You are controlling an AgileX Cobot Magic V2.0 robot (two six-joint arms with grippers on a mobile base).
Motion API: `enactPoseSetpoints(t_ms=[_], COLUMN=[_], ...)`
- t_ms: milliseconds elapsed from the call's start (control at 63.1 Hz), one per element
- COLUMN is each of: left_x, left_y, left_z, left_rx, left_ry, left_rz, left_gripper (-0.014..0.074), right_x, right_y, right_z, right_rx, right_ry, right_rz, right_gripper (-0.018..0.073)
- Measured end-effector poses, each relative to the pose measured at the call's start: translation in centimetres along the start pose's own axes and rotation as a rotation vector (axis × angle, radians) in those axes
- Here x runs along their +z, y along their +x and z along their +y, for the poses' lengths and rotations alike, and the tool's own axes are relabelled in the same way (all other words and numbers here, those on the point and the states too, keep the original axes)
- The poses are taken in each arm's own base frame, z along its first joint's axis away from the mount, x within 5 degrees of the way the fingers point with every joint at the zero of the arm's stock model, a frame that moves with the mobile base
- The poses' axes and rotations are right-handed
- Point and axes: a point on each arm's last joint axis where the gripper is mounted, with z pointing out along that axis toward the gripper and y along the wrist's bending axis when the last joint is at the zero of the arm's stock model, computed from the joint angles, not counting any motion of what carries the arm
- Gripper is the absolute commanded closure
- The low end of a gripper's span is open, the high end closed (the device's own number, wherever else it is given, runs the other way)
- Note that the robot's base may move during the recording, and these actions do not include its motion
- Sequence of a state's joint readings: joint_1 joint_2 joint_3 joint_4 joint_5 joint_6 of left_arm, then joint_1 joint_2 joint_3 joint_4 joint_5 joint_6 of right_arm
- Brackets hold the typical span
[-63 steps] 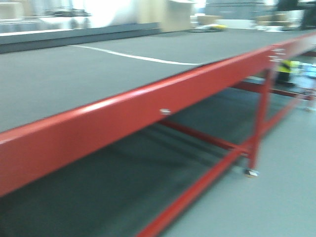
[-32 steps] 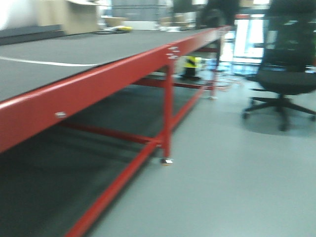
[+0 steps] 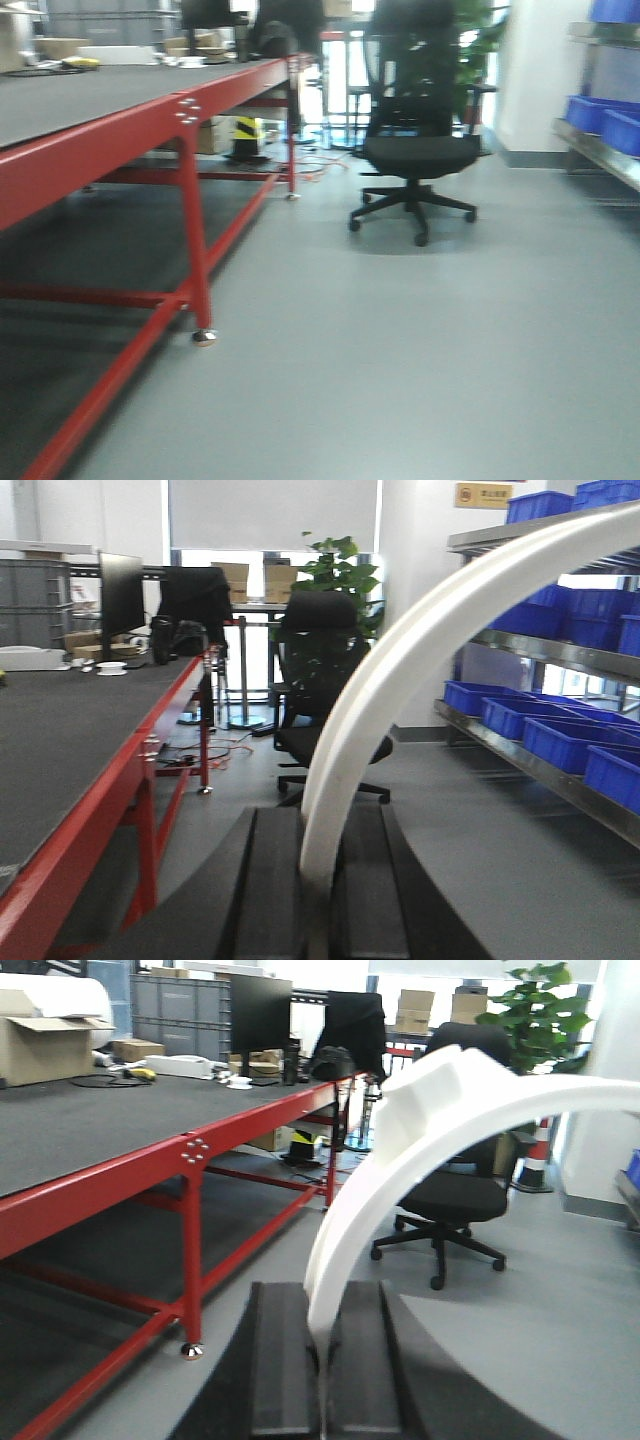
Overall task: Grab PVC pipe and place in blue bin
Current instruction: 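Drive the base along the red table carrying both clamps, then drive past the black office chair toward the blue bin shelf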
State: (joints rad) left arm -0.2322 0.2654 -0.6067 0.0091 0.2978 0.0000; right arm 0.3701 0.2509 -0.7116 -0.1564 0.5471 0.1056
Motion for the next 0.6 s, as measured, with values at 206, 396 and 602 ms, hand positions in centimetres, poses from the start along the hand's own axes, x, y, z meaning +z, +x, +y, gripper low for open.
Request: enactPoseSetpoints(t_ms=[206, 396, 602], left_x=[0.00, 0.00, 0.00], left_y=[-0.02, -0.02, -0.04], left_z=[0.00, 0.00, 0.00], left_rx=[0.000, 0.000, 0.000], left_ry=[0.000, 0.000, 0.000], left_rz=[-0.002, -0.002, -0.004], left_gripper=[0.0708, 0.0708, 0.0708], right_x=[0.00, 0.00, 0.00], right_y=[0.00, 0.00, 0.01], right_z=[0.00, 0.00, 0.00], right_rx=[0.000, 0.000, 0.000], right_ry=[0.000, 0.000, 0.000], right_rz=[0.000, 0.000, 0.001], right_gripper=[0.0713, 0.0713, 0.0713])
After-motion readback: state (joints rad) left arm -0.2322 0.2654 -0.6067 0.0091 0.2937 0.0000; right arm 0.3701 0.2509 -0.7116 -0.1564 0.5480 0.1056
